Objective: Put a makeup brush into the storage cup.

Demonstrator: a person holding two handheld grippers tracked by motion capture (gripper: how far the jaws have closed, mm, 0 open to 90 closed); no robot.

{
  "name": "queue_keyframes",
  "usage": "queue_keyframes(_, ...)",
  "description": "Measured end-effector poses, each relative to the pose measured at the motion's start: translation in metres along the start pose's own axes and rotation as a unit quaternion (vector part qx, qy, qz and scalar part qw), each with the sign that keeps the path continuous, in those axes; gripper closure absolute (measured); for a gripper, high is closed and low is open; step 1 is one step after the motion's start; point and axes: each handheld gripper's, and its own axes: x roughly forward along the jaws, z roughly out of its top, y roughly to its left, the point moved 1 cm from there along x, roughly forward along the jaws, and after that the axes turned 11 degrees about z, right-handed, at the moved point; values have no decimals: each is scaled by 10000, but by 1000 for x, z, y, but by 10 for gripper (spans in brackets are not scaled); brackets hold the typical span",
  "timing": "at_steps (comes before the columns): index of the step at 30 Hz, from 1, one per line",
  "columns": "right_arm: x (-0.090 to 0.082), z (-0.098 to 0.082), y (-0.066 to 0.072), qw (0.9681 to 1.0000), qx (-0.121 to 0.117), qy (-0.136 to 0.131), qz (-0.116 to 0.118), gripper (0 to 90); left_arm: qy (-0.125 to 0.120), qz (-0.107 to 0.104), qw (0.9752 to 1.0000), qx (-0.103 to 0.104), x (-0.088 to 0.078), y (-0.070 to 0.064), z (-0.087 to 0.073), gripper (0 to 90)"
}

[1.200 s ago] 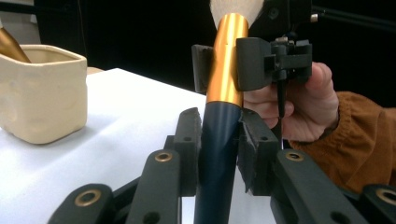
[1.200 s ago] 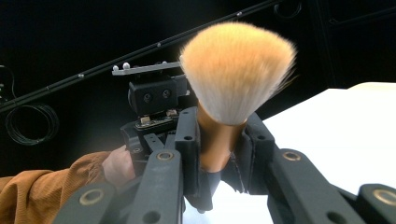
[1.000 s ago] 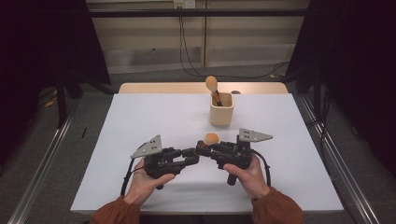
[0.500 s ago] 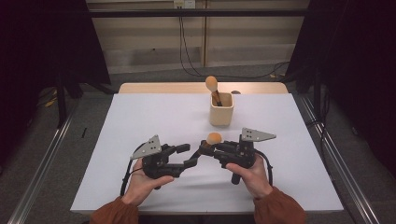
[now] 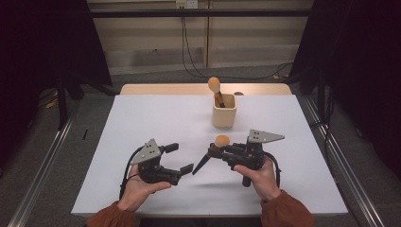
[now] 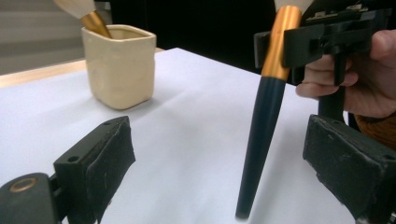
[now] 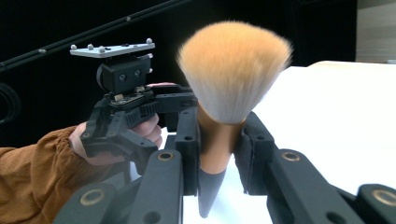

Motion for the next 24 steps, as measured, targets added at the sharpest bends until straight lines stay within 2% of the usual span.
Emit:
queue_keyframes(2, -3, 1, -1, 10000, -33, 47, -65, 727, 36, 98, 9999, -57, -4, 3, -2, 50)
queue_keyframes(4, -5, 2, -1, 9999, -45, 64, -128, 727, 33, 300, 9995, -70, -8, 5, -3, 33)
queue_keyframes(12, -15, 7, -3, 9991, -97, 173, -377, 727, 47, 483, 9988, -104, -22, 15, -8, 24)
queue_keyframes(15, -21, 10, -3, 9987, -110, 193, -470, 727, 74, 462, 9988, -138, -28, 19, -10, 20)
queue_keyframes(17, -25, 12, -3, 9986, -83, 148, -507, 727, 71, 558, 9984, -78, -33, 22, -11, 16)
queue_keyframes(21, -31, 15, -5, 9979, -63, 222, -606, 727, 27, 631, 9980, 0, -40, 26, -14, 16)
queue_keyframes(23, -33, 17, -7, 9973, -84, 261, -679, 727, -10, 714, 9974, -41, -43, 27, -15, 16)
queue_keyframes(24, -33, 18, -8, 9972, -100, 254, -700, 727, 6, 788, 9969, 15, -45, 27, -15, 17)
